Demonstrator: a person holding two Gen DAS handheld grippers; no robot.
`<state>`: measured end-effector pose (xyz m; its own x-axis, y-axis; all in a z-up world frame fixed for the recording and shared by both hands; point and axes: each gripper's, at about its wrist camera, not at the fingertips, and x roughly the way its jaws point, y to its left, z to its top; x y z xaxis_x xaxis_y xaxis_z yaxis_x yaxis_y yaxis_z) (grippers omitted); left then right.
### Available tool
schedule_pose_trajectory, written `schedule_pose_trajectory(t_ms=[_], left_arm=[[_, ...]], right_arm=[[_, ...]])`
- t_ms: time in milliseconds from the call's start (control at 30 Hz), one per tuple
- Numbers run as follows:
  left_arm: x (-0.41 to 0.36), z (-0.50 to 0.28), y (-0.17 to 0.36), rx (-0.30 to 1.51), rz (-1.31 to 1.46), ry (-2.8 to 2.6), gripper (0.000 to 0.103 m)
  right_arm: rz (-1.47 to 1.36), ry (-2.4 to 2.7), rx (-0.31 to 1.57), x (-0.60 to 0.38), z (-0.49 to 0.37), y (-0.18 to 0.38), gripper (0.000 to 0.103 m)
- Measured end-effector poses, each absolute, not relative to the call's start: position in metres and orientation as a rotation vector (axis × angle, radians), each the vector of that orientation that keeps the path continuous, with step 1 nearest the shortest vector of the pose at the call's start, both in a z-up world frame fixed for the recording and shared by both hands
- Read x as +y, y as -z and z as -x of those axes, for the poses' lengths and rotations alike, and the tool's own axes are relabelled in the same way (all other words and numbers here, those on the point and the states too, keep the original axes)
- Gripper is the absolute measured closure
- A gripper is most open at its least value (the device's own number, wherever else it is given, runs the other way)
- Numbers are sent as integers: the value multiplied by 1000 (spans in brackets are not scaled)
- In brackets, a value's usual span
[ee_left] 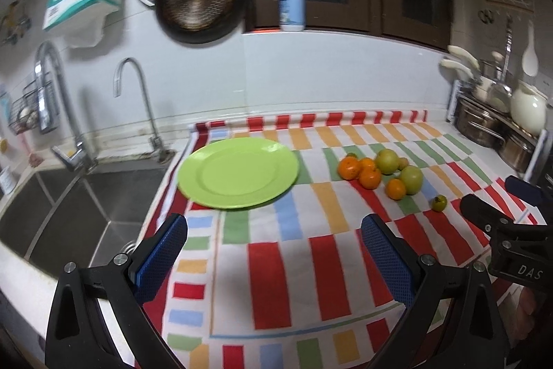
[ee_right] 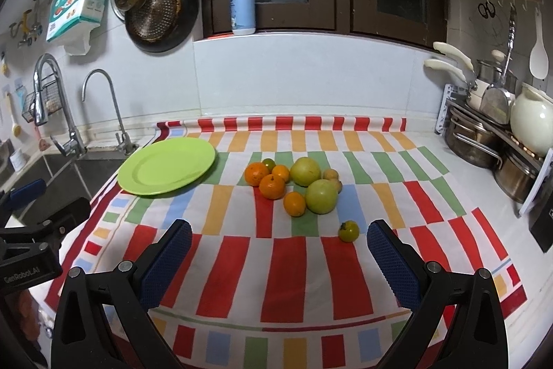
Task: Organize fruits
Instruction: 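Move both grippers toward the fruit cluster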
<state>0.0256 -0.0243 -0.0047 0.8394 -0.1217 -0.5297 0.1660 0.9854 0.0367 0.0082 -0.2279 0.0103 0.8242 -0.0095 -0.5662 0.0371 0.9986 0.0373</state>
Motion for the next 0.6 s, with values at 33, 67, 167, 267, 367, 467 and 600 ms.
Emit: schedule_pose_trajectory(t_ms=[33, 67, 167, 267, 367, 467, 600], left_arm=[[-29, -29, 5, 554, -93, 174, 5], [-31, -33, 4, 556, -101, 190, 8], [-43, -44, 6, 563, -121, 245, 14], [-56, -56, 9, 575, -150, 299, 21], [-67, -64, 12, 585, -172, 342, 25], [-80, -73, 14, 596, -190, 392, 27], [-99, -84, 18, 595, -225, 450, 31]], right_arm=[[-52, 31, 603, -230, -9, -9, 1], [-56, 40, 606, -232, -11, -9, 1], [-70, 70, 615, -240, -14, -5, 1], [-85, 87, 627, -246, -18, -1, 2], [-98, 97, 639, -254, -23, 4, 6], [-106, 103, 654, -260, -28, 10, 11], [-122, 115, 674, -269, -35, 18, 14]])
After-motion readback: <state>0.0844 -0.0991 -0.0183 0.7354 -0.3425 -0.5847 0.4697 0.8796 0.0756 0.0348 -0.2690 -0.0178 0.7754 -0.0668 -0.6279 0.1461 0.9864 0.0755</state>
